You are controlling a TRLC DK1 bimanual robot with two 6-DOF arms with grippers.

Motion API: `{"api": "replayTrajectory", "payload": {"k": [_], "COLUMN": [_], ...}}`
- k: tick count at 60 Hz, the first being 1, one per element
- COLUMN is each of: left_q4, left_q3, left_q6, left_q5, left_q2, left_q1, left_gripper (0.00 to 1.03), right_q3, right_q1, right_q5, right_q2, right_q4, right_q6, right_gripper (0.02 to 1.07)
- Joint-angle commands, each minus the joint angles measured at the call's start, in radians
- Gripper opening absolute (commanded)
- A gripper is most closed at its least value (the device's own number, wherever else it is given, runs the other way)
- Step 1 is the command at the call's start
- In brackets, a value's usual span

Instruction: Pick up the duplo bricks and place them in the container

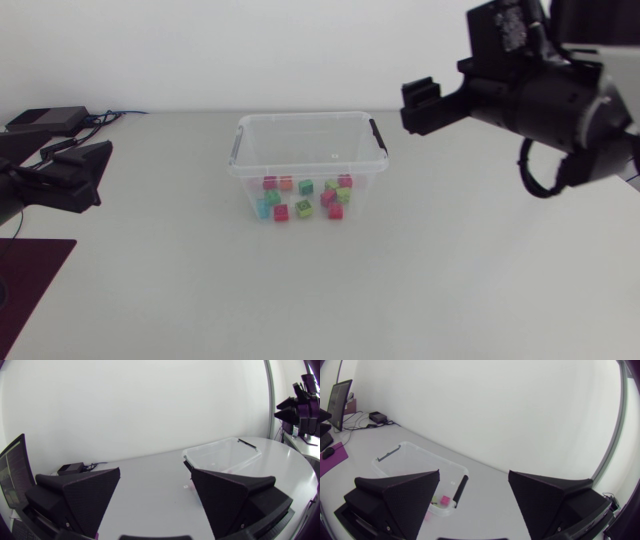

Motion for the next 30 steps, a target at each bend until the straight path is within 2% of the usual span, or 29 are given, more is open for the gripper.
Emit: {"api": "replayTrajectory", "payload": {"k": [1,9,30], "left_q4": [0.012,0.019,0.057], "left_q3": [-0.045,-0.101,-0.216], "left_q6": [-0.025,-0.022,-0.026], "left_q5": [0.000,0.000,-0.002], "left_q2": [-0.035,-0.129,-0.281], "left_q1": [0.021,0.038,0.092], "left_gripper": [0.99,0.99,0.99], "right_q3": [-0.078,-0.227,-0.455], "right_q1": [-0.028,-0.116,-0.254], "right_q5": [0.012,0.013,0.012], "right_q2": [-0.084,-0.279,-0.679], "right_q4": [-0.001,-0.005,-0.051], "right_q6": [-0.025,-0.054,-0.128], "right_gripper": [1.02,1.02,1.02]}}
